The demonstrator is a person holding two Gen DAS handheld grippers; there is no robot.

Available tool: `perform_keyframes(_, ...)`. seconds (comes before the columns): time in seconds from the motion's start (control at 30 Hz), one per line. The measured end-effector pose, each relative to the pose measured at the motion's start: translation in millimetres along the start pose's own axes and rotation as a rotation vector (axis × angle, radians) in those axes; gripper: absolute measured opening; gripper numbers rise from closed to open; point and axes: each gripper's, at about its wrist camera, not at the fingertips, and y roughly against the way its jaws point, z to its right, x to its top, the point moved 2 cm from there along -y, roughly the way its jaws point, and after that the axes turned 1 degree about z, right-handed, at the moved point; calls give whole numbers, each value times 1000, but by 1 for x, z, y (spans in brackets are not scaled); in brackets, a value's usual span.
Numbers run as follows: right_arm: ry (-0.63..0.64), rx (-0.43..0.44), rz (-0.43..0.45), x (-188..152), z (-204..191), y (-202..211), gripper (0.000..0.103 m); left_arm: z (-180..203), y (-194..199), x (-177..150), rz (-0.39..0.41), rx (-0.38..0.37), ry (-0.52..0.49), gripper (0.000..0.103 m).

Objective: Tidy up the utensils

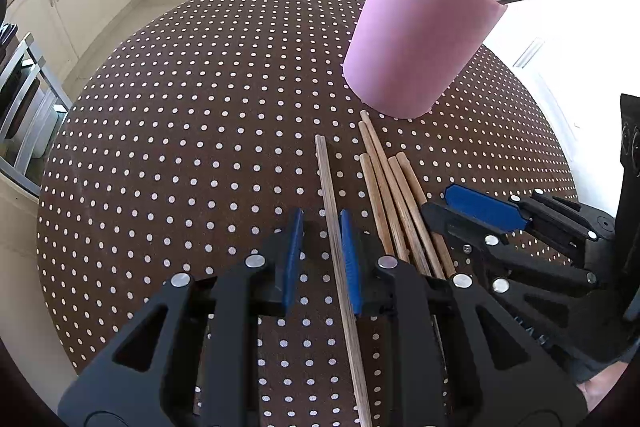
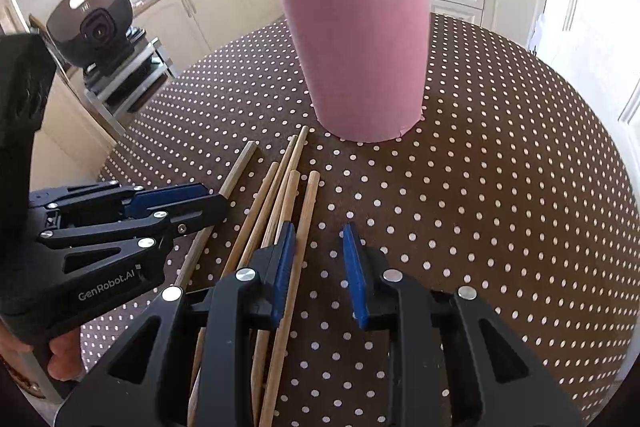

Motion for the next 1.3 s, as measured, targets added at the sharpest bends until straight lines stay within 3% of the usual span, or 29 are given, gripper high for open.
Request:
perform_keyframes(0.13, 37, -49, -19, 7, -8, -9, 20, 3, -7, 10, -10, 19, -1, 20)
perform_keyframes(0.23, 65, -95, -22, 10, -9, -12, 11, 8, -12, 16, 2, 51, -10, 15)
perform_keyframes(0.27, 60, -97, -20, 11, -8, -13, 8, 8, -13, 17, 8, 57, -8, 10)
perform_keyframes(0.5, -13, -49, 18, 11, 1, -8, 4, 7, -6, 18, 40, 41, 18, 7)
perform_keyframes(0.93, -42, 126, 169, 11, -12, 67, 4, 18, 81, 20, 207, -4, -4, 7)
perform_keyframes(1.3, -4, 147, 328, 13, -30, 132, 4, 32, 160, 5, 350, -34, -38, 6)
